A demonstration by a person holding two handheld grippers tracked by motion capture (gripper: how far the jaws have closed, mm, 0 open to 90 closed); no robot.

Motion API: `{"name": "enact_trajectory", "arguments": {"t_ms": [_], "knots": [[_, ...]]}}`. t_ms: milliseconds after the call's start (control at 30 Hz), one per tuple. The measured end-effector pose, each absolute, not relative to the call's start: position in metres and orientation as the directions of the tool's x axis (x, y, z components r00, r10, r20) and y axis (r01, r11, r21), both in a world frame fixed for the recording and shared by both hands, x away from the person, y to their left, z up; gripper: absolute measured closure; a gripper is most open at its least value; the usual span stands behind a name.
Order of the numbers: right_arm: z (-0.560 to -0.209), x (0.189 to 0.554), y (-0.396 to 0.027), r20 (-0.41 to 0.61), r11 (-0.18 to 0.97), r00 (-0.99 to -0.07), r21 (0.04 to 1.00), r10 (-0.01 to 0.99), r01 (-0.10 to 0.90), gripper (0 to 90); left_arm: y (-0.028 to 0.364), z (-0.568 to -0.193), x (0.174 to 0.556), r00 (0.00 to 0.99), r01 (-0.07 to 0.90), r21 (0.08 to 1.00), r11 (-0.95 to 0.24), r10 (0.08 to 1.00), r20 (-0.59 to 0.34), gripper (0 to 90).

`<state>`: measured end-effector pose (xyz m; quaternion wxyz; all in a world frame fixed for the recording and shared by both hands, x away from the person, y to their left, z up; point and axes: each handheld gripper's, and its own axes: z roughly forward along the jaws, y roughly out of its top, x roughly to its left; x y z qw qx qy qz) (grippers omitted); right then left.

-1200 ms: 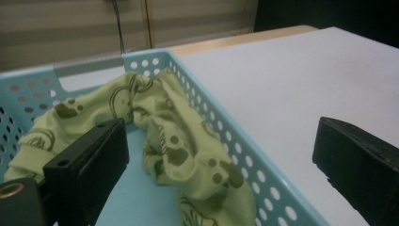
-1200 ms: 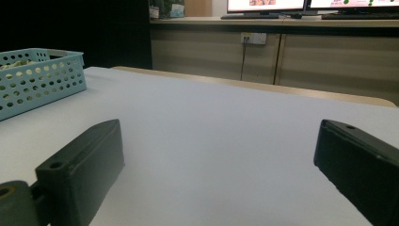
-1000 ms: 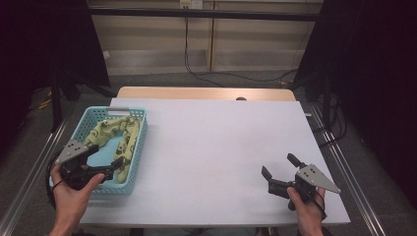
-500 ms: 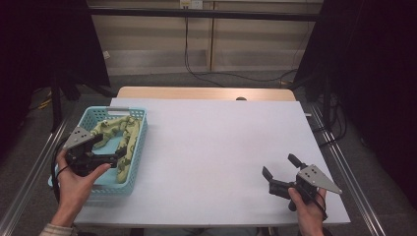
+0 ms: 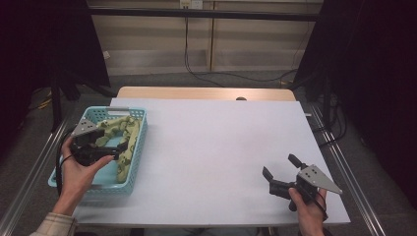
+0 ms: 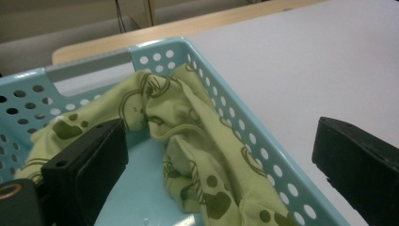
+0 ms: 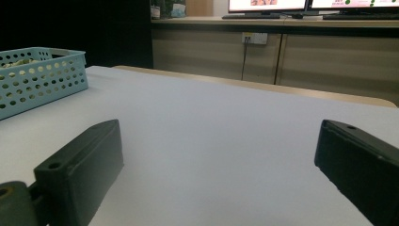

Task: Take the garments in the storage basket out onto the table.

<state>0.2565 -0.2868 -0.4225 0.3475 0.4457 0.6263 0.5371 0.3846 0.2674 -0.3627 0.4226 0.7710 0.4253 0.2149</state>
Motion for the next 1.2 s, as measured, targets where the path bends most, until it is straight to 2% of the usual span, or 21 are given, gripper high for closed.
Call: {"name": "enact_trajectory", "arguments": {"t_ms": [333,400,467,500,567,667,700,800,967,1200], "knots": [[-0.423,0.257,-0.287,0.037,0.034,-0.360,0.981,0.932,0.190,1.0,0.267,-0.366,0.405,0.528,0.534,0.797,-0.283,0.848,-0.053,4.8],[-0.423,0.256,-0.286,0.034,0.037,-0.365,0.981,0.931,0.188,1.0,0.268,-0.366,0.409,0.533,0.548,0.775,-0.315,0.845,-0.034,5.0],[-0.423,0.256,-0.286,0.036,0.036,-0.364,0.981,0.931,0.189,1.0,0.266,-0.366,0.412,0.521,0.568,0.769,-0.294,0.852,-0.059,5.0],[-0.423,0.256,-0.286,0.036,0.036,-0.364,0.981,0.931,0.189,1.0,0.266,-0.365,0.415,0.529,0.560,0.764,-0.320,0.848,-0.032,5.0],[-0.423,0.257,-0.286,0.036,0.036,-0.362,0.981,0.931,0.189,0.9,0.264,-0.364,0.418,0.525,0.573,0.761,-0.304,0.849,-0.056,5.0],[-0.423,0.257,-0.286,0.036,0.036,-0.365,0.982,0.930,0.187,0.9,0.263,-0.362,0.424,0.535,0.572,0.750,-0.333,0.844,-0.032,5.1],[-0.423,0.257,-0.286,0.035,0.036,-0.366,0.982,0.930,0.187,0.9,0.262,-0.362,0.425,0.528,0.585,0.747,-0.315,0.847,-0.056,5.2],[-0.423,0.256,-0.286,0.038,0.035,-0.367,0.981,0.929,0.190,0.8,0.262,-0.363,0.432,0.532,0.590,0.733,-0.337,0.846,-0.040,5.6],[-0.423,0.257,-0.286,0.035,0.038,-0.368,0.981,0.929,0.188,0.8,0.260,-0.369,0.442,0.526,0.636,0.697,-0.331,0.847,-0.077,7.1],[-0.423,0.257,-0.286,0.035,0.038,-0.370,0.981,0.929,0.188,0.8,0.257,-0.374,0.466,0.509,0.665,0.665,-0.339,0.858,-0.072,8.4]]}}
